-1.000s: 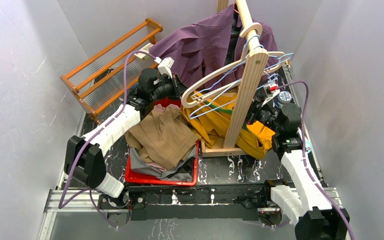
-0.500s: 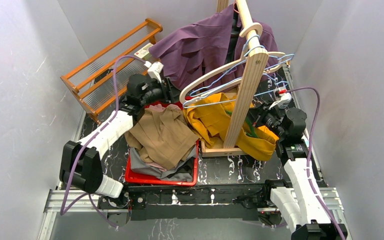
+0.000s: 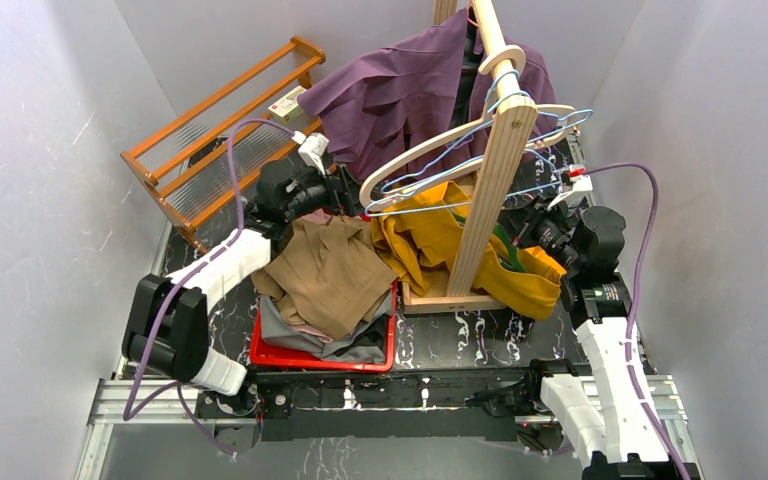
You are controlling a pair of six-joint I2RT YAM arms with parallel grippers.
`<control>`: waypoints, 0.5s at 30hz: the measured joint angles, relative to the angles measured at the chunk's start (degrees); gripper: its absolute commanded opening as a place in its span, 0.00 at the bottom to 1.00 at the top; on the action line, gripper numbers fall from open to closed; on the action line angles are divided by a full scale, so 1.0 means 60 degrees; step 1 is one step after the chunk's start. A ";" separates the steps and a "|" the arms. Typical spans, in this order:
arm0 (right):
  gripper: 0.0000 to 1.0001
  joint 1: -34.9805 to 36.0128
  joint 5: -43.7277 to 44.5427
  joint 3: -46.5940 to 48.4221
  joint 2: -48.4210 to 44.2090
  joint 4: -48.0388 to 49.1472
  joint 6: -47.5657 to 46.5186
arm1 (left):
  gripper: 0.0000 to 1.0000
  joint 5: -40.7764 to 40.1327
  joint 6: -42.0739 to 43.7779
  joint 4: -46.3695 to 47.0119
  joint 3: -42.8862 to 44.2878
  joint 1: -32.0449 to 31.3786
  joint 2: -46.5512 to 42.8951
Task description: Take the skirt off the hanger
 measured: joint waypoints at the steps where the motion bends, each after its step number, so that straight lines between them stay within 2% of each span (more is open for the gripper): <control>1: 0.00 0.0000 0.0018 0.0058 0.0000 -0.0073 -0.0011 | 0.89 -0.0025 -0.0036 0.0095 -0.0047 -0.0098 0.0164; 4: 0.00 0.0000 0.0022 0.0186 0.0015 -0.0189 -0.0018 | 0.74 -0.0084 -0.0146 0.0189 -0.0058 -0.0557 0.0554; 7: 0.00 0.0000 0.0018 0.0226 0.0029 -0.0193 -0.0011 | 0.71 -0.0106 -0.0306 0.0178 -0.0025 -0.0878 0.0849; 9: 0.00 0.0000 0.0018 0.0226 0.0025 -0.0193 -0.0004 | 0.62 -0.0069 -0.0401 0.0197 0.0073 -0.0911 0.1064; 12: 0.00 0.0000 -0.0007 0.0226 0.0025 -0.0193 0.0007 | 0.38 -0.0015 -0.0554 0.0208 0.0288 -0.0896 0.1439; 13: 0.00 0.0000 -0.0015 0.0226 0.0025 -0.0193 0.0007 | 0.25 -0.0066 -0.0525 0.0047 0.0375 -0.0885 0.1504; 14: 0.00 0.0000 -0.0022 0.0226 0.0029 -0.0193 0.0007 | 0.02 -0.0113 -0.0484 -0.0084 0.0441 -0.0867 0.1526; 15: 0.00 0.0000 -0.0044 0.0226 0.0029 -0.0193 0.0004 | 0.00 -0.0160 -0.0412 -0.0200 0.0514 -0.0860 0.1530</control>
